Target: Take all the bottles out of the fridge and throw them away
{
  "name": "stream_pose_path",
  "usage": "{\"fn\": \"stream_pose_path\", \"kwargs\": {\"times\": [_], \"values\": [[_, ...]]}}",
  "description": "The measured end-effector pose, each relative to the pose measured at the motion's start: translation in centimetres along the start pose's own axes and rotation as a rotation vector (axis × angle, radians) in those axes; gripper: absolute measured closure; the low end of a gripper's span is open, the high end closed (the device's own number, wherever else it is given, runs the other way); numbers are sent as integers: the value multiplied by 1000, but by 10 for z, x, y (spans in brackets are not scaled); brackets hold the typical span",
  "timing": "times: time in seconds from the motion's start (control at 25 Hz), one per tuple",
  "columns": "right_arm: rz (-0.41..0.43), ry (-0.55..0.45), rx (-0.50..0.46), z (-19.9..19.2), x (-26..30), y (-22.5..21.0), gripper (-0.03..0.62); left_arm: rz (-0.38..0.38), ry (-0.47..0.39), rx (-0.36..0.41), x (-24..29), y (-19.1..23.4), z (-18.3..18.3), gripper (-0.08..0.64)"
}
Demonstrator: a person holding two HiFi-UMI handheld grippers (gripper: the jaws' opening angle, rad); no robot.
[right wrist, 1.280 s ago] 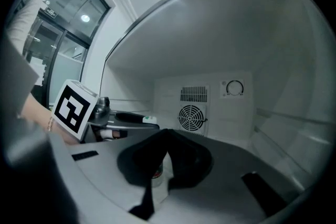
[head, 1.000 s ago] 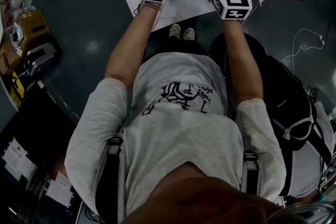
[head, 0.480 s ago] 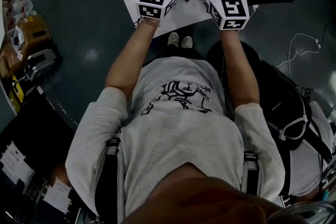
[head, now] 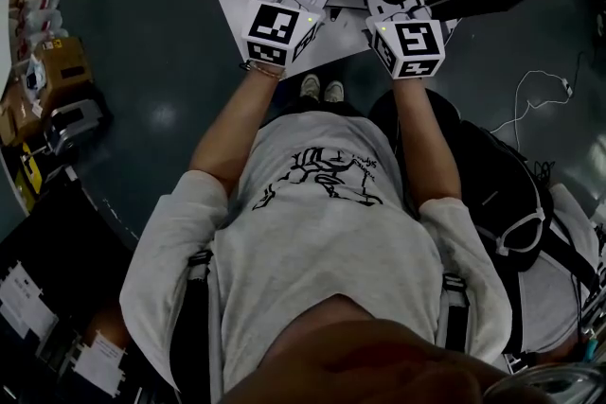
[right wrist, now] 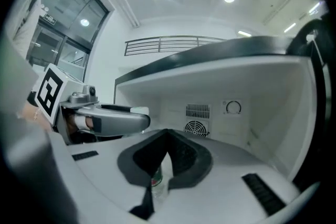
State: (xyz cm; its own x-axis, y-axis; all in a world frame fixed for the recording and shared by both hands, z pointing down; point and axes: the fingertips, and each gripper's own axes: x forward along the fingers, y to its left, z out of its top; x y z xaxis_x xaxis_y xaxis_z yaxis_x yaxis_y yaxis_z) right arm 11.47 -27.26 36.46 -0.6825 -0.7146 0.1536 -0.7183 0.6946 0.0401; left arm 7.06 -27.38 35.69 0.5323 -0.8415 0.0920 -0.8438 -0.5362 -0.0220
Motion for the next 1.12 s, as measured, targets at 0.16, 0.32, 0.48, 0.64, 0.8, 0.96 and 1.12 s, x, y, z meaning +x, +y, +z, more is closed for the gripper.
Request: {"fn": "stream_pose_path", "kwargs": {"times": [0.16, 0.32, 0.48, 0.64, 0.8, 0.96, 1.12], "values": [[6, -2, 5, 10, -8, 5, 584, -16, -7, -3, -7, -7, 12, 402], [8, -4, 10, 18, -15, 4, 584, -30, -11, -1, -12, -15, 23, 402], [16, -6, 16, 32, -24, 6, 584, -42, -6, -13, -21, -19, 35, 402], [19, -11, 20, 51, -39, 11, 584, -58, -6, -32, -37, -29, 55, 402], [26, -18, 18, 57, -44, 11, 584, -81, -19, -18, -41, -40, 65, 402], [38, -17, 17, 71, -54, 15, 584, -98, -38, -2, -49, -50, 83, 402], [47, -22, 21, 85, -67, 22, 584, -116, -42, -4, -58, -60, 96, 402]]}}
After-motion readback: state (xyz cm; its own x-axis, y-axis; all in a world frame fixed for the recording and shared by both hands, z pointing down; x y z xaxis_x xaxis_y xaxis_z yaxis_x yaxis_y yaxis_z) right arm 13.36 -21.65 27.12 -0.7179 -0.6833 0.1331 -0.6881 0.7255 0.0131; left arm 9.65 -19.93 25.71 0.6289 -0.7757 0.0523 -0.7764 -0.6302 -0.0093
